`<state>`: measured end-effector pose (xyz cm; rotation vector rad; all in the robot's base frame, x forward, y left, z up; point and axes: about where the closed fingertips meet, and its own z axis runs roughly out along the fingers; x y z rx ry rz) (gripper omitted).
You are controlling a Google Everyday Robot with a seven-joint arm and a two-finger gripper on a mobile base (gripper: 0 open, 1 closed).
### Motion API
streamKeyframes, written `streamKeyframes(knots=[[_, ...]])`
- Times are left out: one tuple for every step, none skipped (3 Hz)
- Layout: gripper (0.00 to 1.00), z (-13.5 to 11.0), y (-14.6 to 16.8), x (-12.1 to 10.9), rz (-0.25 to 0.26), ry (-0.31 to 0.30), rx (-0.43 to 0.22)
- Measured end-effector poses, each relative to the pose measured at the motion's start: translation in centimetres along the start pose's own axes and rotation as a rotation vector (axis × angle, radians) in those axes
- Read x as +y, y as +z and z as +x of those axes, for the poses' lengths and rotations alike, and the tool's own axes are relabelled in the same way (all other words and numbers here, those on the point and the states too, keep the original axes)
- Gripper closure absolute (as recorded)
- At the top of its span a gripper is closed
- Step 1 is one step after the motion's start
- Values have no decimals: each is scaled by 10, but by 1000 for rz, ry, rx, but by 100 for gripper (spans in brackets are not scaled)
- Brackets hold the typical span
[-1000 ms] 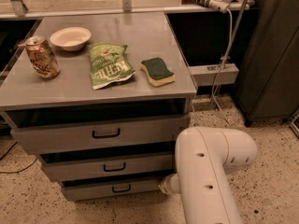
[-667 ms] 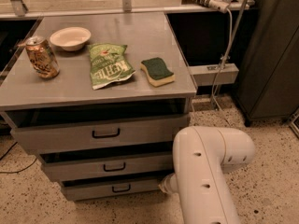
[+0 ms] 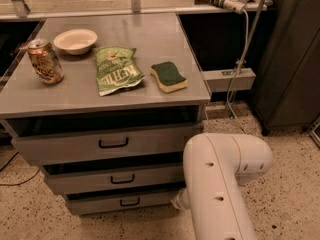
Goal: Close bottom drawer
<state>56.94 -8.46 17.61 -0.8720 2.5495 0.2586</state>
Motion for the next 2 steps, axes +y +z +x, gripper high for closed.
streamKeyframes(knots=[[100,28,-33,8,12,96,74],[84,58,-43,24,-8,109,127]])
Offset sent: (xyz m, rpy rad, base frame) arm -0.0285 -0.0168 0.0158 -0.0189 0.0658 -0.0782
